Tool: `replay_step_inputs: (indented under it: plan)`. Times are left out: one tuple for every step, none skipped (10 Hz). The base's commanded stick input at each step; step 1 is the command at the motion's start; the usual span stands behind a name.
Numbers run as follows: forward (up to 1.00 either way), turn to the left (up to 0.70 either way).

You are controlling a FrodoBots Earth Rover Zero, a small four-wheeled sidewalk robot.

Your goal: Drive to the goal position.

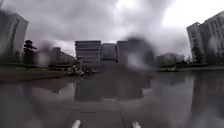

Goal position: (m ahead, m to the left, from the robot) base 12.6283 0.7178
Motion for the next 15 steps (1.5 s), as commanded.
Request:
replay_step_inputs:
  plan:
    - [0.7, 0.0]
    - [0.7, 0.0]
    - [0.7, 0.0]
    - [0.7, 0.0]
    - [0.7, 0.0]
    - [0.7, 0.0]
    - [0.7, 0.0]
    - [0.7, 0.0]
    - [0.7, 0.0]
    - [0.7, -0.07]
    - [0.7, -0.32]
    - [0.7, -0.29]
    - [0.7, -0.13]
    - [0.7, 0.0]
    - [0.7, 0.0]
